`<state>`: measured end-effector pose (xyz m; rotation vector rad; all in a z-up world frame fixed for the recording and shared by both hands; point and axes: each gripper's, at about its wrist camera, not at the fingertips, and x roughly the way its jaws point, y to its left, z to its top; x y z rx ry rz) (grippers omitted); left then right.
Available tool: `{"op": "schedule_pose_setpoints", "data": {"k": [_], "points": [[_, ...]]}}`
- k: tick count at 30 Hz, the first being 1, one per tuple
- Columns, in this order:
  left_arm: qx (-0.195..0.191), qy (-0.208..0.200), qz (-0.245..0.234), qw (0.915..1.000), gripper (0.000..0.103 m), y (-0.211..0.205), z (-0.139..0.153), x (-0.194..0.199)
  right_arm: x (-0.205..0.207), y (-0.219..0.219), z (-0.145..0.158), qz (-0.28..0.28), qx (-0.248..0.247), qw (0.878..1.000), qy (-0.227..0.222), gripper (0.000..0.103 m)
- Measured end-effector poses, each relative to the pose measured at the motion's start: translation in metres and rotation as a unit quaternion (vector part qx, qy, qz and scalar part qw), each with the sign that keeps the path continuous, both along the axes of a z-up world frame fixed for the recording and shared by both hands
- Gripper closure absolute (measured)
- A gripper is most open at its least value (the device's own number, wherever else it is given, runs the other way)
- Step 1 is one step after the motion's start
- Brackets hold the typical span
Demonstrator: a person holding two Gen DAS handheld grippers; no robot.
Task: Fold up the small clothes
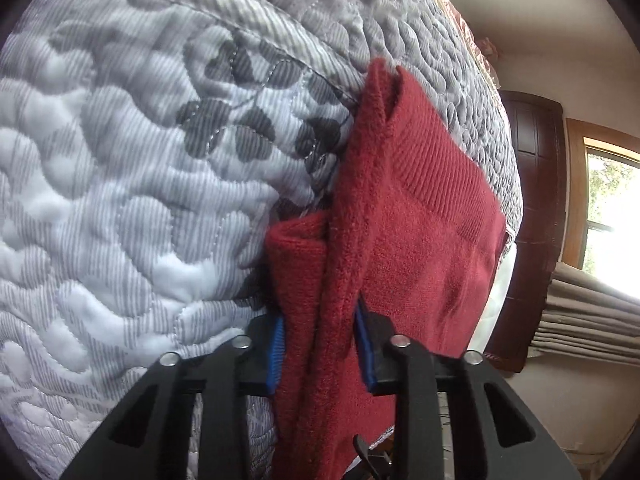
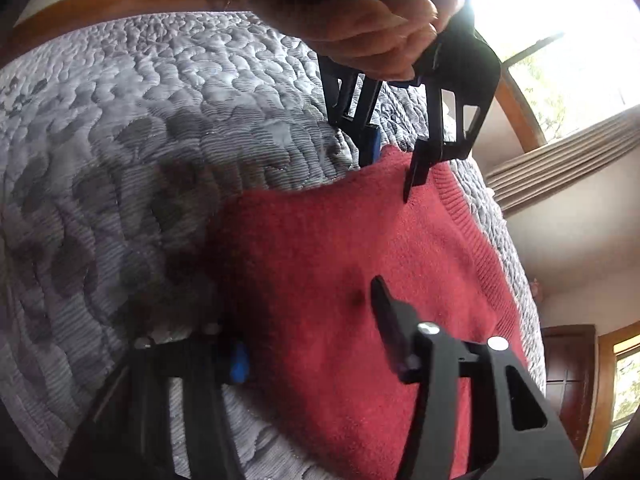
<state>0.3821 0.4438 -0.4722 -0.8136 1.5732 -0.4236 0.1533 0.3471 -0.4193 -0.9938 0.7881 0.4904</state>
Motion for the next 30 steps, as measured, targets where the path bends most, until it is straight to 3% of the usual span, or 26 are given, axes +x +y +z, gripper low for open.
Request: {"op": "schedule_pose_setpoints", "data": {"k": [2,5,19,30], "points": [[-0.002,0.000,0.004,1.0000,0.084,0.002,0.003,-0.001,0.001,-0.002,0.007,-0.011,0.015,1.000,0.009,0.076],[0.006,-0.008,0.003,0.9999,0.087,0.004,0.013,-0.002,0.007,-0.007,0.020,-0.030,0.038,0.999,0.024,0.080],[0.020,-0.072,-0.018,0.9970,0.088,-0.038,0.114,0.009,0.025,-0.032,0.103,-0.090,0.115,0.989,0.025,0.085],[0.042,-0.113,-0.043,0.9918,0.088,-0.088,0.186,0.011,0.032,-0.086,0.166,-0.158,0.199,0.967,0.029,0.091]]}}
